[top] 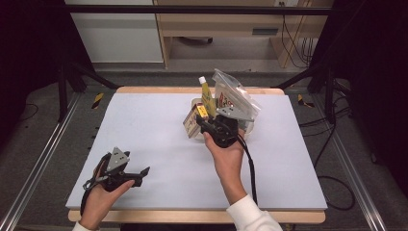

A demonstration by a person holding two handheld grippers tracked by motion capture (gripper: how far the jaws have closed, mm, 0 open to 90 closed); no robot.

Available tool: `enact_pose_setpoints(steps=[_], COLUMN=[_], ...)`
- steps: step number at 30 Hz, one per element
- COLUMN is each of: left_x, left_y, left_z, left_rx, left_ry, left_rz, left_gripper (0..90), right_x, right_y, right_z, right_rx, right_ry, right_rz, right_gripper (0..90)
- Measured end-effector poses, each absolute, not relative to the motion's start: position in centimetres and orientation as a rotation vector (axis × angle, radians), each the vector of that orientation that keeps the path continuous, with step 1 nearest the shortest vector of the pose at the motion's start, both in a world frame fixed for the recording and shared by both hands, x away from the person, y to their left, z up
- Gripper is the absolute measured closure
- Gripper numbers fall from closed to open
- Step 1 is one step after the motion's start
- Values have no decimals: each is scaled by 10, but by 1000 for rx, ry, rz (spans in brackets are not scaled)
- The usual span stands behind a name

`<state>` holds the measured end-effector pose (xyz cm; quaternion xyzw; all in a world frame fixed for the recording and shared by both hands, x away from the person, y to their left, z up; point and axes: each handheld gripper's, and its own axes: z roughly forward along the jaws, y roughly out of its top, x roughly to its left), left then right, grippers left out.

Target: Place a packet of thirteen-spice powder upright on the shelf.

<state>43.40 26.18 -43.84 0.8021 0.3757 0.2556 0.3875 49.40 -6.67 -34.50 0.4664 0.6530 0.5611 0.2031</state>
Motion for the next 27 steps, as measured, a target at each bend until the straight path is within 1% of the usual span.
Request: enact_pose_setpoints(steps=[13, 27], left_x=[433, 434], left_y=[259, 257], left_z=[-440, -441], left_rx=[2046, 2063], left_ry=[950, 937], left_rz=[646, 648], left_gripper=[88, 89], right_x=[496, 502], right_y=[-59, -54], right_z=[-339, -347], right_rx=[1296, 1299], right_ry=[1752, 1673], right_rz=[1526, 1482], right_gripper=[679, 679])
